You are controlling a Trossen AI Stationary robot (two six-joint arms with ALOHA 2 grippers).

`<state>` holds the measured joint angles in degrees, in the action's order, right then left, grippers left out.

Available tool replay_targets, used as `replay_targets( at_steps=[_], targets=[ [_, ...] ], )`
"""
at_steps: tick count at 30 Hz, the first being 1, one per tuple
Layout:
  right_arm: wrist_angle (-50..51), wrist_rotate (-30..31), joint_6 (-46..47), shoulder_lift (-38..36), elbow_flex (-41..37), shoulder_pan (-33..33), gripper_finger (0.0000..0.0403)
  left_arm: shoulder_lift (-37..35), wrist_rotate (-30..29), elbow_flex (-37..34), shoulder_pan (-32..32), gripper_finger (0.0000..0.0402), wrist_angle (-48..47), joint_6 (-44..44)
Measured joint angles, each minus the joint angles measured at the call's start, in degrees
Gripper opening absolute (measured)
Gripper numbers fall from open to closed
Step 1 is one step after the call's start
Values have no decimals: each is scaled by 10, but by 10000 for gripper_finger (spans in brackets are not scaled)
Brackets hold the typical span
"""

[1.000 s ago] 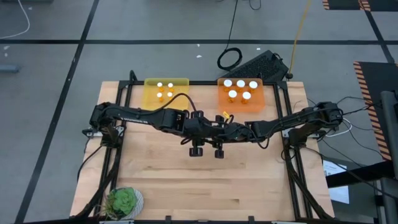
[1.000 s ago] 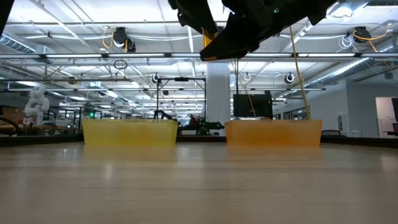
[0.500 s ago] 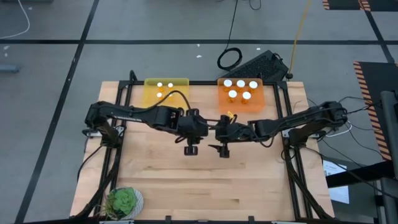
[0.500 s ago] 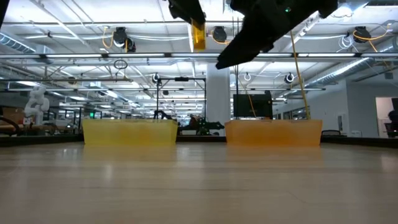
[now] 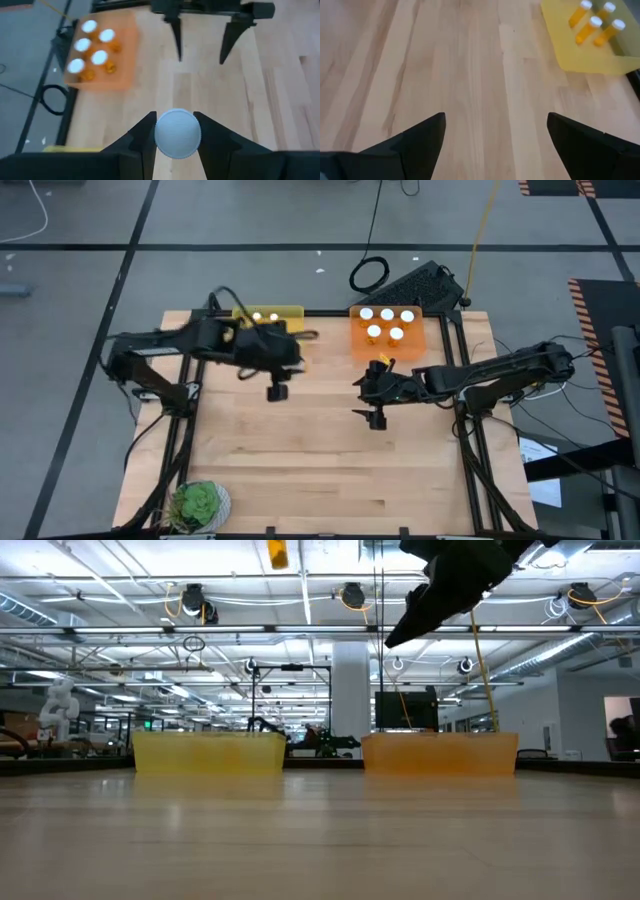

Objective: Pick and place medicine bottles into bin by pill shape (circle, oval)
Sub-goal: Put the small yellow pill bottle into the transparent yellow bin

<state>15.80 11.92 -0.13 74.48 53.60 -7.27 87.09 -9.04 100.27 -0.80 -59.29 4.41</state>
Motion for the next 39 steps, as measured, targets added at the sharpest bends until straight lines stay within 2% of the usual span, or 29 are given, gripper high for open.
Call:
replay_targets(
  at_steps=[5,11,16,21,29,39],
  targets=[
    [-25,0,-15,5,-19,0,345,-56,0,0,22,122,-20,3],
    [-123,0,-30,6,-84,6,345,-101,-9,0,48,122,-54,2],
    [-175,1,-38,6,-134,21,345,-110,-18,0,72,122,-62,5],
    [-204,0,-37,6,-163,35,325,-102,-18,0,102,122,-51,26],
    [-216,2,-40,6,-168,43,267,-67,-17,-1,170,122,-18,44],
    [-215,2,-51,6,-168,43,145,13,-14,-1,258,122,-2,8]
  ],
)
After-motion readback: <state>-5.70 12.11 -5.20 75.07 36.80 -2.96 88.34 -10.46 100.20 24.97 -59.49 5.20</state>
